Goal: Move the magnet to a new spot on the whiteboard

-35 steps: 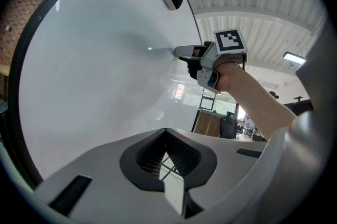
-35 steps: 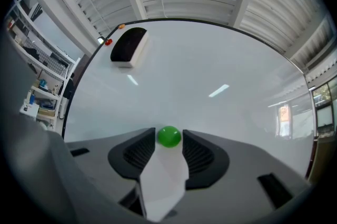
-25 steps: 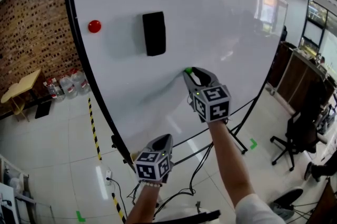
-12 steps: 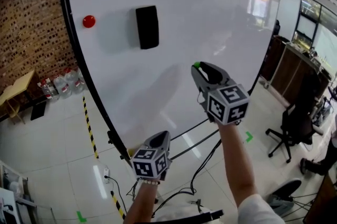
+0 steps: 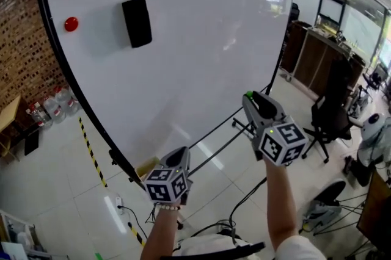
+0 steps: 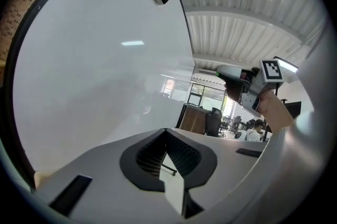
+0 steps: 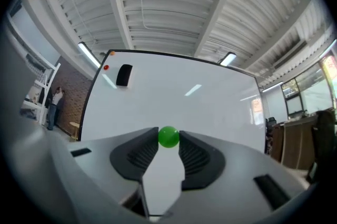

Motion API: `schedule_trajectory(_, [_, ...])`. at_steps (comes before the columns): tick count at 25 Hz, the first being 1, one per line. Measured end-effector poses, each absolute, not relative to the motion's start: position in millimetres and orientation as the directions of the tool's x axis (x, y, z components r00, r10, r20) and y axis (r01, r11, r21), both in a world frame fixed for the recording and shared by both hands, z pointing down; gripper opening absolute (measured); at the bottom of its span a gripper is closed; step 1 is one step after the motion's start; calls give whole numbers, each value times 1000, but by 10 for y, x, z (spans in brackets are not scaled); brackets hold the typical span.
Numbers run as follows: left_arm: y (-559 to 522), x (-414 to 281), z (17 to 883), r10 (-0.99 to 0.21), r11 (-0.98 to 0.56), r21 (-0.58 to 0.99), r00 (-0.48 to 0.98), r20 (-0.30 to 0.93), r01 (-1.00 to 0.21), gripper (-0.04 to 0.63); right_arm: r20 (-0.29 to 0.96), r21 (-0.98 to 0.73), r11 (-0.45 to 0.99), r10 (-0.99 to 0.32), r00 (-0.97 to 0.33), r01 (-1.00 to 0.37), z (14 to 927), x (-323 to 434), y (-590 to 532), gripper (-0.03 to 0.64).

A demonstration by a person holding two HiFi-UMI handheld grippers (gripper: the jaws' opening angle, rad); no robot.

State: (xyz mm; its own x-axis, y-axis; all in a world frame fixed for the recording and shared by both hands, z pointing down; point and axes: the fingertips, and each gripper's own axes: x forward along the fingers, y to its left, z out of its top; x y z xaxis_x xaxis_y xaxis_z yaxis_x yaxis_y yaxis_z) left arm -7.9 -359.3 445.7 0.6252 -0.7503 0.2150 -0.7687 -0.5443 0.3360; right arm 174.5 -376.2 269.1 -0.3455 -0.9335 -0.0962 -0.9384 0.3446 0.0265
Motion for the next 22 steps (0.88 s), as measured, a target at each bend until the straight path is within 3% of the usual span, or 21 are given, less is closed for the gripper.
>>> schedule_trajectory(10, [-3465, -3, 4564, -744, -559, 296, 626, 234, -775, -11, 68, -172, 185, -978, -199, -968, 4037, 2328, -3047, 129])
schedule_trajectory(22, [-3362, -11, 4522, -758, -556, 286, 617, 213, -781, -11, 102, -273, 189, -969, -224, -943, 4461, 2168, -2791, 129])
